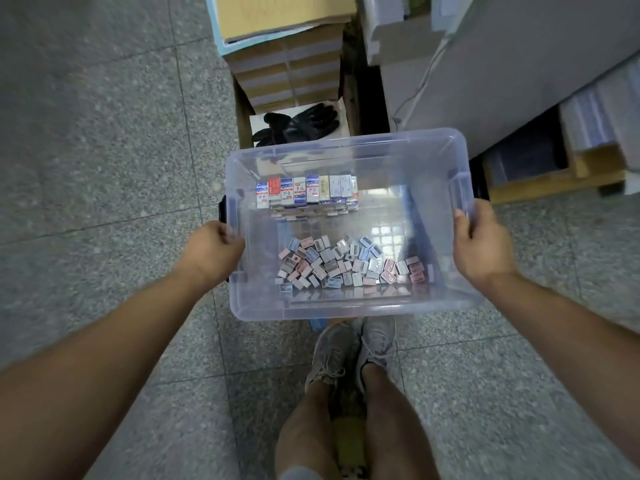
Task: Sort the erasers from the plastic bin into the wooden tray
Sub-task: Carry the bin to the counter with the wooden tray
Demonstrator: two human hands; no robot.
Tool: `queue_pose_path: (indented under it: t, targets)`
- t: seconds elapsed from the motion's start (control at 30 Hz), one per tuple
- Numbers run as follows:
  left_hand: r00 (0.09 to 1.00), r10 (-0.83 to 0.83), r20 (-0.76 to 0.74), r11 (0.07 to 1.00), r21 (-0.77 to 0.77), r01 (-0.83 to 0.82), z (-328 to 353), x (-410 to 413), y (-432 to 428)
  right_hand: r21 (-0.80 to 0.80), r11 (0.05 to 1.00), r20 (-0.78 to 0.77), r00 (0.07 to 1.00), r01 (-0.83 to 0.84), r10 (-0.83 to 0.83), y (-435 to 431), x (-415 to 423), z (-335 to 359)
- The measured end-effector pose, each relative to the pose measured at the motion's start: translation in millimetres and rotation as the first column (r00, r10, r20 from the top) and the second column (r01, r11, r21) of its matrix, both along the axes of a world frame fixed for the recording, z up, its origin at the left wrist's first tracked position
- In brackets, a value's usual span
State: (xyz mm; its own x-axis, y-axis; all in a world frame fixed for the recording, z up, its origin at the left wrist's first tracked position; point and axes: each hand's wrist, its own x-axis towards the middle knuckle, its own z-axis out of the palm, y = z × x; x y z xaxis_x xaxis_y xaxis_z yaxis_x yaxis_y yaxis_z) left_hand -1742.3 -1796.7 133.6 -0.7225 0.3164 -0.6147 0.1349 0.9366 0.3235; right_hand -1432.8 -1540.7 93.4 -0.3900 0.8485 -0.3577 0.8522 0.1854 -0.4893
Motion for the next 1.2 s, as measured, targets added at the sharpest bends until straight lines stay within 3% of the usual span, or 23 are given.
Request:
queue_pose_path:
  t: [0.3,0.57,0.83,1.03,1.2]
  targets:
    - [0.987,-0.161,0.009,0.976,0.148,0.158,130,29,6,-0.062,0.973,-0.109,0.968,0.221,-0.227,-40,87,107]
    - [0.857,-0.512,0.05,0.846,0.205,0.493,265,107,66,0.004,0.827,-0.17,0.815,0.563,-0.554,-102,215,242]
    - [0.654,-0.752,0.082,0.646,0.286,0.707,341,256,153,0.067,0.54,-0.206,0.541,0.839,-0.815,-183,350,339]
    - [0.386,-0.923,0.005,0.371,0.28,0.885,360,391,195,0.101,0.293,-0.169,0.307,0.951,-0.937,-252,449,382]
    - [0.22,-0.975,-0.01,0.206,0.309,0.928,343,510,208,0.136,0.148,-0.181,0.171,0.98,-0.968,-294,541,378]
